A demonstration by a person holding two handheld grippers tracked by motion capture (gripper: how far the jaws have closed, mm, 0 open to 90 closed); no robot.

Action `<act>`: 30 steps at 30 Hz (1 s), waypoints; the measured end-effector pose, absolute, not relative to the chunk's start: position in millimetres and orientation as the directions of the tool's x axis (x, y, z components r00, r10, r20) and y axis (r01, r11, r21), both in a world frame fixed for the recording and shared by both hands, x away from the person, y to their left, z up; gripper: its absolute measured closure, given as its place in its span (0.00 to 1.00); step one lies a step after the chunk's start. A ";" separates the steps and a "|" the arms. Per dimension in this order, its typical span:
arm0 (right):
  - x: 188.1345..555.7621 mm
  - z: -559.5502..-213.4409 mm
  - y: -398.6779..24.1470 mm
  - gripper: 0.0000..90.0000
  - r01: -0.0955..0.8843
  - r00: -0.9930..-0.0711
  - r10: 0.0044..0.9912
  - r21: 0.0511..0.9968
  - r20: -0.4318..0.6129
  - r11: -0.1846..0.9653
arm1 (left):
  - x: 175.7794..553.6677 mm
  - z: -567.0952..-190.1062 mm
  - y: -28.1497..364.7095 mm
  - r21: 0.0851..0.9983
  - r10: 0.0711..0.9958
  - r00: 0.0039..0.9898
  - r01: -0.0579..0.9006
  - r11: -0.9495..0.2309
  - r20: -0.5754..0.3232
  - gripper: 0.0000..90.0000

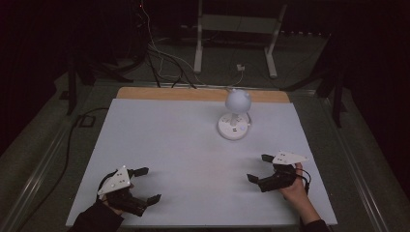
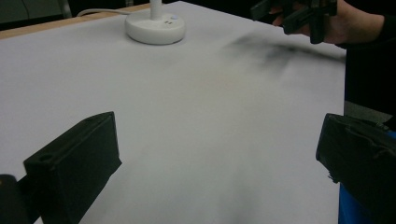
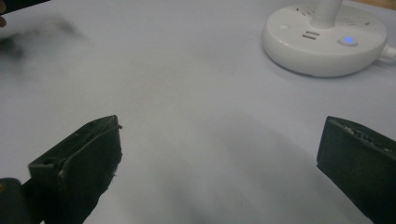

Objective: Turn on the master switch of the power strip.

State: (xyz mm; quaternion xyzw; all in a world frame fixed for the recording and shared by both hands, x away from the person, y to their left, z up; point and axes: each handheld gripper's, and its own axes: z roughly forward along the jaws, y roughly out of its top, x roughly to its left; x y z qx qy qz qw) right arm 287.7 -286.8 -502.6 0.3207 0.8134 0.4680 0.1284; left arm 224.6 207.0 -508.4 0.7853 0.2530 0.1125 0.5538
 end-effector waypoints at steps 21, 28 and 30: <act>245.9 -514.9 -322.7 0.00 0.408 -0.706 0.707 0.831 0.024 0.379 | 224.2 -508.4 206.0 0.925 0.520 0.848 0.272 -0.266 -0.100 0.00; 233.8 -522.6 -337.9 0.00 0.442 -0.673 0.740 0.811 0.017 0.384 | 224.3 -508.8 205.6 0.924 0.519 0.848 0.275 -0.267 -0.102 0.00; 231.7 -524.2 -341.3 0.00 0.451 -0.667 0.745 0.807 0.021 0.381 | 224.2 -508.9 205.4 0.923 0.519 0.848 0.275 -0.268 -0.102 0.00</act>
